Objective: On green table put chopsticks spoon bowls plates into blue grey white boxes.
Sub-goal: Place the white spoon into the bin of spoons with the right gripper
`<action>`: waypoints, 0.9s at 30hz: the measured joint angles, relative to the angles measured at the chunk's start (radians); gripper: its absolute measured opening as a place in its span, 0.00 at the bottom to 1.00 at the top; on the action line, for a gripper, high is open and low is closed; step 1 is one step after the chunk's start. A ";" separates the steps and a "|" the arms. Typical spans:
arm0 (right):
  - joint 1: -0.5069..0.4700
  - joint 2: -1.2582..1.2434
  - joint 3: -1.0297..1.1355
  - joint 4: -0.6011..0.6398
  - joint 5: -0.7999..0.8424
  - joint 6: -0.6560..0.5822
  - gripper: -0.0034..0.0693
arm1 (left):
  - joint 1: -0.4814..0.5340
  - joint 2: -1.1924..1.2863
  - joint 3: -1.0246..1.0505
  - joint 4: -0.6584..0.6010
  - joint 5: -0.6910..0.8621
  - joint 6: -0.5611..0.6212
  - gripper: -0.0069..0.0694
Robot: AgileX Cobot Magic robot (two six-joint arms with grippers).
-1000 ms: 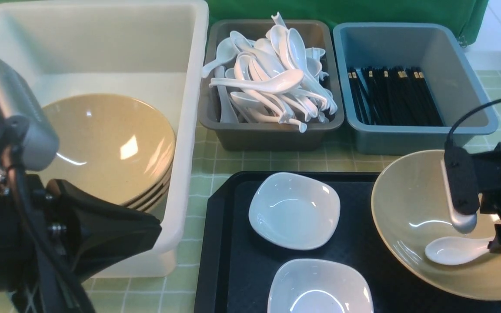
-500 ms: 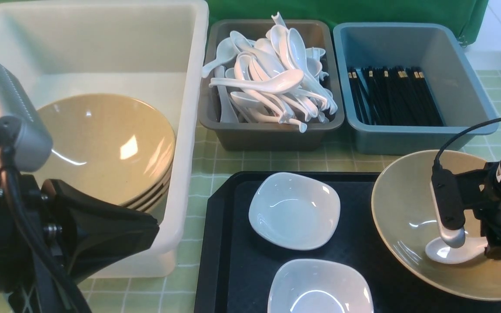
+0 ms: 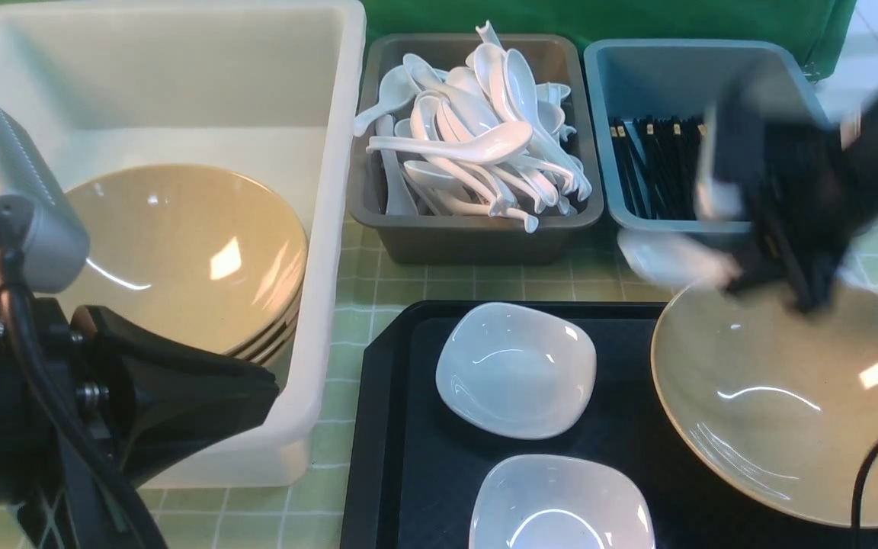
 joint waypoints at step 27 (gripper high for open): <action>0.109 0.573 -0.775 0.245 -0.174 0.370 0.74 | 0.000 0.001 0.000 0.043 -0.086 -0.146 0.09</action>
